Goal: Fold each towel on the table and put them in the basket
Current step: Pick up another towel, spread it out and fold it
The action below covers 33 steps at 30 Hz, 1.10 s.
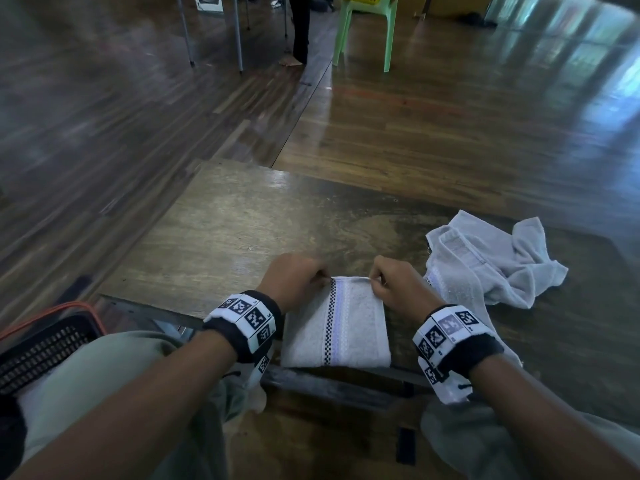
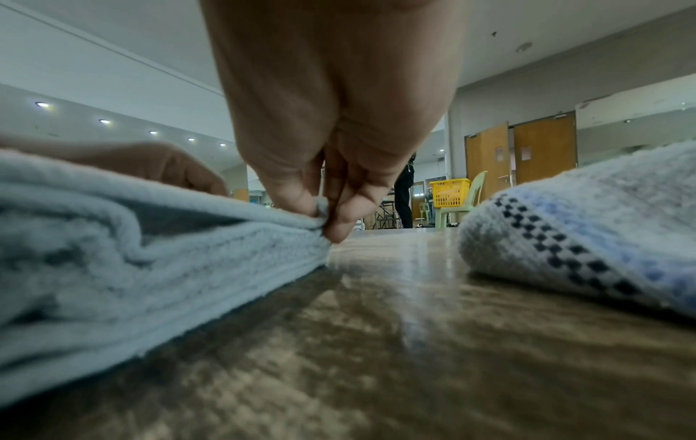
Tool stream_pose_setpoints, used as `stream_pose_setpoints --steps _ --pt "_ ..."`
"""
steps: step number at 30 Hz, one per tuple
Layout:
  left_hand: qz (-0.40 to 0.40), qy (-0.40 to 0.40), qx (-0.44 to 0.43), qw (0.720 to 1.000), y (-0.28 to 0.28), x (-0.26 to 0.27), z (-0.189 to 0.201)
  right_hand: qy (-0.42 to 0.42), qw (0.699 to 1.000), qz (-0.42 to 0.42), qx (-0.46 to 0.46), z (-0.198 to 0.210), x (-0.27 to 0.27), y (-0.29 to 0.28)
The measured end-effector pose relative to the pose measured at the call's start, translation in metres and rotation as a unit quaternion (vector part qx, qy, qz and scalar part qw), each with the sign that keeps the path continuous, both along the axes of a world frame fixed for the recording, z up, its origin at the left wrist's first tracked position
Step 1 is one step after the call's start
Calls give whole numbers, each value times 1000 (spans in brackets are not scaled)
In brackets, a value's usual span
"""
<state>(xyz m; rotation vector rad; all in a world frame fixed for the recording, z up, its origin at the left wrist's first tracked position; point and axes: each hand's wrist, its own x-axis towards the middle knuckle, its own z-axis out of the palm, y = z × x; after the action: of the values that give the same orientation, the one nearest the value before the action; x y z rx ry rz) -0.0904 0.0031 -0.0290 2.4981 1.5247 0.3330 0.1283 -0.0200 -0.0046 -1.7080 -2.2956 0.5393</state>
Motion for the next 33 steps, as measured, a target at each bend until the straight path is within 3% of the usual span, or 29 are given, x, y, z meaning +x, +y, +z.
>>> stream_pose_setpoints --steps 6,11,14,17,21,25,33 --pt "26 -30 7 999 -4 5 1 -27 998 8 52 -8 -1 2" --pt "74 -27 4 997 -6 1 2 -153 978 33 139 -7 -5 -12" --pt "125 -39 20 991 -12 -9 2 -196 976 32 94 -4 -12 -30" --pt "133 -81 34 987 -27 -13 9 -174 985 4 5 -10 -19 -45" --pt "52 -62 15 997 -70 6 14 -157 986 -28 -43 -23 -25 -56" --pt "59 41 -82 994 -95 19 -6 -120 990 -60 -44 -29 -29 -63" --pt "99 36 -88 991 -80 20 -20 -109 990 -86 -40 -39 -32 -64"
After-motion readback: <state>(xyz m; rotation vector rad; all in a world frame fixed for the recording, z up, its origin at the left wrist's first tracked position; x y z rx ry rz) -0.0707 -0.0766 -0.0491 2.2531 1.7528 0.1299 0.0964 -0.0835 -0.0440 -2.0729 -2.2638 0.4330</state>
